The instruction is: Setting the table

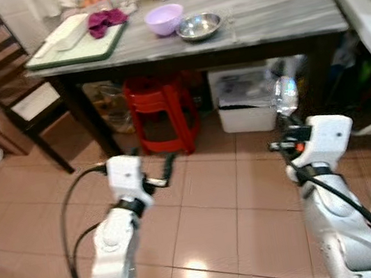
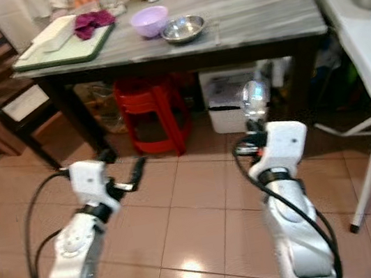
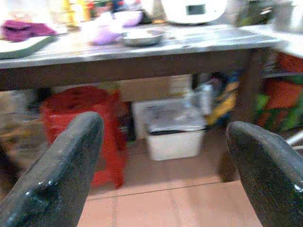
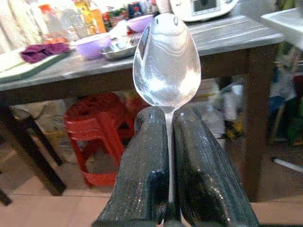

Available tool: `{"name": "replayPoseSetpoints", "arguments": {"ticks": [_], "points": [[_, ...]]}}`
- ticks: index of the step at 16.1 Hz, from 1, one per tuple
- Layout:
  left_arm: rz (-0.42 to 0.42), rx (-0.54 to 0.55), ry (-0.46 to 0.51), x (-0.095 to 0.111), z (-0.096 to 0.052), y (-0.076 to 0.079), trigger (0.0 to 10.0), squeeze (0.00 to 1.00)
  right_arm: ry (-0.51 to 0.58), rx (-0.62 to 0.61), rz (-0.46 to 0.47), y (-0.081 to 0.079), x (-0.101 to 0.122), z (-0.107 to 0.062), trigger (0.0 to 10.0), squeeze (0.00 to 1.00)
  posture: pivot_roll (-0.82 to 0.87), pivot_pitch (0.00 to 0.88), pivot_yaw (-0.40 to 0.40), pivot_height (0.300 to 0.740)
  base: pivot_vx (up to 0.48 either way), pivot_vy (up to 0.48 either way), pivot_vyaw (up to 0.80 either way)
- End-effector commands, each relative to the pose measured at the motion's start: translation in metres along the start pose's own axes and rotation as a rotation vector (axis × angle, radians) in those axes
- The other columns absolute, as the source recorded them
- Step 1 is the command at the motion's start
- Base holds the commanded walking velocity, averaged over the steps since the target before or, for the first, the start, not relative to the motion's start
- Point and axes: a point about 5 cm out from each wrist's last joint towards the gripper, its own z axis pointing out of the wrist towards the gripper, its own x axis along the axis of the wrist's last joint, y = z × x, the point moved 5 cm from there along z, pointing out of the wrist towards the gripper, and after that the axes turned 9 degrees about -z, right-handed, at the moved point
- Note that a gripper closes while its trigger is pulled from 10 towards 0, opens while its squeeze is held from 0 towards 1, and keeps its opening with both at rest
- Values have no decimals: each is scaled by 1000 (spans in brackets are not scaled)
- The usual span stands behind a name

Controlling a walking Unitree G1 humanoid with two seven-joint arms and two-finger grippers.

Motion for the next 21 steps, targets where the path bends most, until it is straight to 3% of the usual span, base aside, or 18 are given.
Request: {"name": "replayPoseSetpoints", "arguments": {"ticks": [1, 4, 8, 11, 18, 21], "points": [[-1, -2, 19, 7, -2, -4, 10000, 0, 32, 13, 3, -5, 8, 1, 10000, 0, -212, 95, 127, 740, 0, 0, 0], [-27, 0, 27, 7, -5, -4, 10000, 0, 43, 5, -18, -1, 10, 0, 10000, 0, -213, 95, 126, 740, 342, 0, 0], [-32, 46, 30, 6, -13, -14, 10000, 0, 35, -45, -104, 22, 4, -15, 10000, 0, -230, 98, 127, 740, 471, 0, -400], [-39, 17, 24, 6, -10, -8, 10000, 0, 36, -38, -112, 20, 4, -16, 10000, 0, -236, 99, 132, 740, 480, 0, -715], [-31, 14, 16, 5, -11, -6, 10000, 0, 58, 5, -132, 9, 7, -13, 10000, 0, -221, 98, 134, 740, 480, 0, 0], [-27, 17, 11, 5, -11, -7, 10000, 0, 57, 12, -131, 5, 6, -12, 10000, 0, -217, 101, 132, 740, 480, 0, 490]]}}
